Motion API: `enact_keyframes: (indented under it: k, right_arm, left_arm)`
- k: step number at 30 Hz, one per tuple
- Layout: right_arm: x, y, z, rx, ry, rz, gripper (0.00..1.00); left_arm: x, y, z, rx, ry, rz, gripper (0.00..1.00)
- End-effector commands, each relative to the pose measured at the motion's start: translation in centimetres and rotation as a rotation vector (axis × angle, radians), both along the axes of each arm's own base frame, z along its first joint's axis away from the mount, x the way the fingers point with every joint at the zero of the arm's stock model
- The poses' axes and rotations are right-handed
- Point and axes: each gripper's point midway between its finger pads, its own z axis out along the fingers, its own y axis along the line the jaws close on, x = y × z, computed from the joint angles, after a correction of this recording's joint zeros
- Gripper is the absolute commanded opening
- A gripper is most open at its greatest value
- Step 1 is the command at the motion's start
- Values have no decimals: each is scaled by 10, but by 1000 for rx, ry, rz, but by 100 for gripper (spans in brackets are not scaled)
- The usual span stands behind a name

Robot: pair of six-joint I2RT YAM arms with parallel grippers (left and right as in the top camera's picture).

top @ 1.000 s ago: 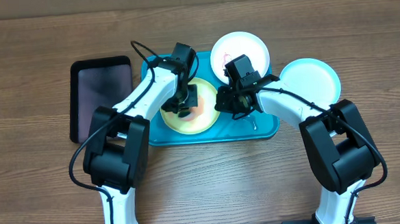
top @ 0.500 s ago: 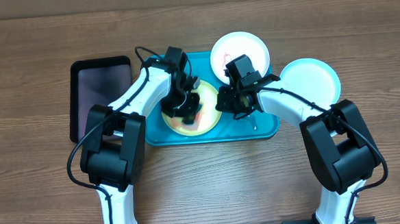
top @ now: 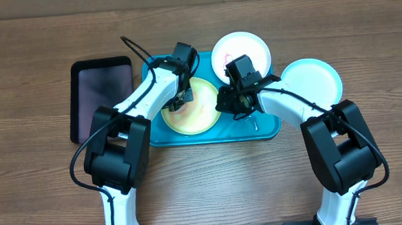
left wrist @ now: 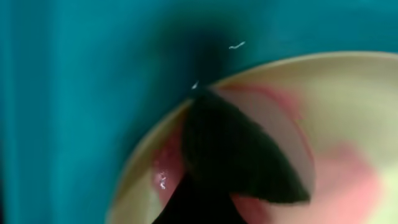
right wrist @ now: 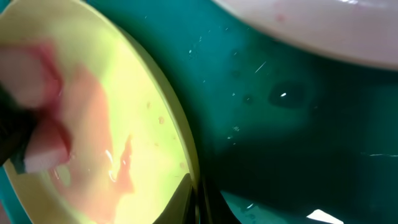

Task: Clean dirty plates on tray and stack at the side
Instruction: 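Scrub the yellow plate with the sponge while right gripper holds it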

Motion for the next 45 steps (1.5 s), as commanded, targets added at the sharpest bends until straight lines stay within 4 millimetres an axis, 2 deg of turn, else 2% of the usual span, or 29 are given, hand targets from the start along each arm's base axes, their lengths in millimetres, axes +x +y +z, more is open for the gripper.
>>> enact_keyframes:
  k: [1,3,6,8,11,15,20,23,27,30,33,36,41,43,45]
  right_arm:
    - [4,-3,-1,-10,0,-11,4]
    - [4,-3,-1,-10,0,-11,4]
    - [4,-3,-1,-9,0,-11,4]
    - [4,-3,-1,-9,0,-11,4]
    - [4,-3,-1,-9,-1,-11,4]
    - [5,-3,-1,-9,-1,-11,4]
    - [4,-3,-1,-9,-1,-11,4]
    - [4,-3,-1,-9,-1,-11,4]
    - [4,-3,-1,-10,-1,-11,4]
    - [4,-3,-1,-10,-1,-11,4]
    - [4,-3,-1,-10,-1,-11,4]
    - [4,-3,-1,-10,-1,-11,4]
    - [5,-3,-1,-9,-1,-11,4]
    - [5,-3,-1,-8,-3,-11,4]
    - [5,-3,-1,-8,-3,-11,4]
  left_arm:
    - [-25,46,-11,184,77,116,4]
    - [-42,35,-15,121,183,36,4]
    - [-70,-4,-20,-112,358,-225,4]
    - [-84,-33,-17,-289,416,-374,4]
    - [-94,-62,-9,-464,435,-502,4]
    - [-93,-85,-2,-593,401,-569,4]
    - [-75,-104,2,-674,308,-596,4]
    - [-54,-96,-7,-577,237,-540,4]
    - [-8,-49,-21,-260,90,-331,4]
    - [16,-10,-17,-33,-18,-201,4]
    - [19,28,-8,166,-67,-58,4]
    - [6,49,-2,260,-55,49,4]
    - [-12,55,-3,285,14,70,4]
    - [-9,49,-5,255,21,21,4]
    - [2,30,-9,167,14,-81,4]
